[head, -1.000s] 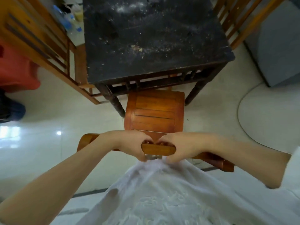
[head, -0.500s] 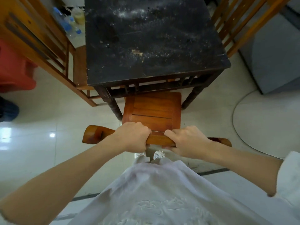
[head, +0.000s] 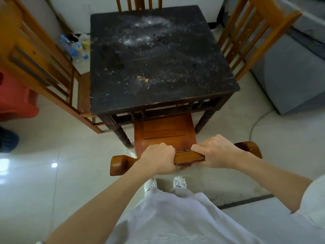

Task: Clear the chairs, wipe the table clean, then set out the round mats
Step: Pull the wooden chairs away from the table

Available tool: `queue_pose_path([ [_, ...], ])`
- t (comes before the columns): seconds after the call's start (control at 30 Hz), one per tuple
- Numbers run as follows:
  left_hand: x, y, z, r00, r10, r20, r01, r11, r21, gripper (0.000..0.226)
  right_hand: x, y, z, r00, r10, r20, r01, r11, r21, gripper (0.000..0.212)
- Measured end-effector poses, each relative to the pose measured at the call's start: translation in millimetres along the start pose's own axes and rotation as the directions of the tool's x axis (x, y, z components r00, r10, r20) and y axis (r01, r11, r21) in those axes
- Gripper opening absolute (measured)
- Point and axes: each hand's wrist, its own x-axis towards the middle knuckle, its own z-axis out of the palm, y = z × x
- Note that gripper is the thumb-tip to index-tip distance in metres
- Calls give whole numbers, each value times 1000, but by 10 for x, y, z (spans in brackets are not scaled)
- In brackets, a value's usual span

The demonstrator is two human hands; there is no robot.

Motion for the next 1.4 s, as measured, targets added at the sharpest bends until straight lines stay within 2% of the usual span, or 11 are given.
queue_pose_path([
  [0.2, 133, 84, -46, 998, -54, 11, 54, 999, 0, 20, -66, 131, 37, 996, 76, -56, -81, 993, -82, 43],
  [0.3, 146, 105, -35, 993, -116, 21, 116, 993, 5, 16, -68, 143, 53, 998, 51, -31, -54, 994, -90, 43],
  [0.4, 131, 118, -25, 984, -170, -43, 172, 985, 36, 22, -12, 160, -14, 994, 21, 107, -21, 1000, -2, 45],
  [0.53, 104, 184, -24, 963, -217, -162, 233, 969, 80, 34, -24, 238, -71, 1000, 15, -26, -15, 1000, -6, 47],
  [0.6, 96, 194, -25, 953, -214, -216, 239, 967, 94, 35, -33, 295, -54, 999, -36, -32, 35, 999, -23, 41],
  [0.7, 122, 232, -49, 944, -176, -280, 220, 967, 131, 41, 4, 374, -86, 1000, -10, -20, 9, 999, -35, 41],
  [0.87, 249, 294, -95, 948, -155, -280, 203, 967, 154, 48, 1, 519, -106, 998, -43, 42, 46, 997, -66, 41],
  [0.97, 281, 249, -137, 959, -131, -252, 171, 975, 144, 47, 53, 553, -129, 1000, 7, 7, -6, 998, -63, 42],
  [1.1, 266, 180, -163, 965, -96, -242, 134, 981, 143, 47, 65, 484, -99, 999, -9, -36, 8, 999, -47, 42],
  [1.27, 254, 75, -233, 963, -136, -233, 174, 973, 152, 48, 208, 458, -58, 997, -24, -79, 21, 999, -38, 43],
  [1.4, 271, 74, -217, 963, -119, -242, 163, 972, 170, 47, 214, 481, -36, 999, -42, -24, 42, 999, -24, 43],
])
